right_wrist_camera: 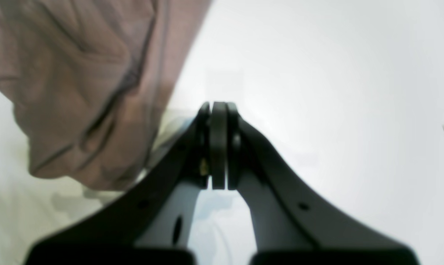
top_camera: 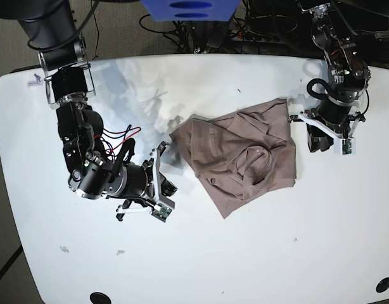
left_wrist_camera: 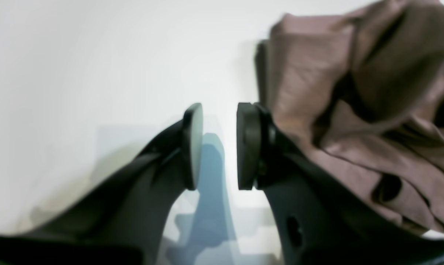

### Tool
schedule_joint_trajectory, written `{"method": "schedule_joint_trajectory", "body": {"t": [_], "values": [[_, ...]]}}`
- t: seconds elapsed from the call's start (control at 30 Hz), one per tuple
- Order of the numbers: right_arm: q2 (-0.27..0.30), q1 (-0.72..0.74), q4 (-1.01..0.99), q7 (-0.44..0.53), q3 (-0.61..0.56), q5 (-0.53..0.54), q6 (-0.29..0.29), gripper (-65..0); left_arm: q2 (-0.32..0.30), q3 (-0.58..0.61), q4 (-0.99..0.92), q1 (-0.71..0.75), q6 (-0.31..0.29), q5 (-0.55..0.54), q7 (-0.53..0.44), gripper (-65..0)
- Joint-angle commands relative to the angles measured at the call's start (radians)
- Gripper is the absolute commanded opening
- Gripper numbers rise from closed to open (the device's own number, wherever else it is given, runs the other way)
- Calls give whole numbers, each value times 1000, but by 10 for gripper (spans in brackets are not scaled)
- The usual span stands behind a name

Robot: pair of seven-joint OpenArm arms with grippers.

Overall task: Fold the T-shirt properly
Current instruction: 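Move the right gripper to the shirt's loose edge beside the bundle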

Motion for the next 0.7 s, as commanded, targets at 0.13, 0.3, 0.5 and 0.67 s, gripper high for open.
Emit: {"method": "schedule_joint_trajectory", "body": {"t": [0.13,0.3,0.5,0.67], "values": [[1,1,17,19,6,14,4,-650,-6,-5,15,-2,5,-6,-24,-493],[1,-67,19,19,6,14,1,-650,-6,-5,15,-2,5,-6,-24,-493],[1,-130,19,24,6,9,-1,-650,-6,-5,15,-2,5,-6,-24,-493],[1,-171,19,56,8,9,-2,-650,-6,-5,15,0,5,-6,-24,-493]]}}
